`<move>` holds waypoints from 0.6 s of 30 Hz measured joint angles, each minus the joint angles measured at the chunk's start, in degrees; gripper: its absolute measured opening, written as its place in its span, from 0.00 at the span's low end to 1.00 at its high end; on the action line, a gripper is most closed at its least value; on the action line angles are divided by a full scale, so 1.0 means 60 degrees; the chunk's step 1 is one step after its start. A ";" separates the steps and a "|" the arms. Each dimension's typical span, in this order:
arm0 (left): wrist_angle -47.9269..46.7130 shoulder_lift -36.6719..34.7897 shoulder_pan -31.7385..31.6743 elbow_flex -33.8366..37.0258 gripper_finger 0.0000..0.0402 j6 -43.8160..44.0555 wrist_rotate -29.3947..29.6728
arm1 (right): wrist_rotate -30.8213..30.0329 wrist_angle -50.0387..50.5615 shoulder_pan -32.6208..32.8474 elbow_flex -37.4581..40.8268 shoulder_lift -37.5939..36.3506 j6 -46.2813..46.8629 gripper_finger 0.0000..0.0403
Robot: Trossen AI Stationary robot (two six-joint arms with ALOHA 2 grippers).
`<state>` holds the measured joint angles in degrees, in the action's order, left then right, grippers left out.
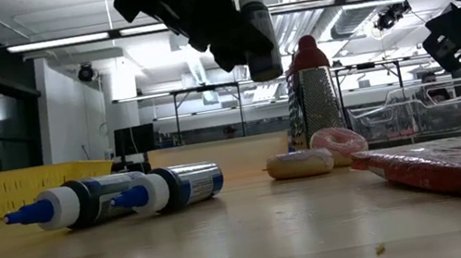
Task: Pick & Place Food Item
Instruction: Put the left violet food coloring bottle into the transparent bin
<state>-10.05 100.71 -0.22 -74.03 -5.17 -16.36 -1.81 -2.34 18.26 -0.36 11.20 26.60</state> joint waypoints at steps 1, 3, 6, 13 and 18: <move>-0.0002 0.0000 0.0002 0.0000 0.36 0.0000 0.0000 | -0.0171 -0.0130 0.0000 0.0000 0.0000 0.0003 0.38; -0.0002 0.0000 0.0002 0.0002 0.36 0.0022 0.0000 | -0.0634 -0.0485 0.0000 0.0000 -0.0003 0.0006 0.38; -0.0002 0.0000 0.0002 0.0002 0.36 0.0139 0.0004 | -0.1455 -0.1216 0.0000 0.0000 0.0000 0.0041 0.38; -0.0002 0.0000 0.0002 0.0002 0.36 0.0182 -0.0113 | -0.1728 -0.2251 -0.0004 -0.0082 0.0038 -0.0847 0.38; -0.0002 0.0000 0.0002 0.0002 0.36 0.0336 -0.0113 | -0.2257 -0.2208 -0.0011 -0.0783 0.0941 -0.1749 0.38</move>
<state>-10.07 100.71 -0.21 -74.02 -3.15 -17.04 -15.35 -15.59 18.20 -5.06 16.85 16.10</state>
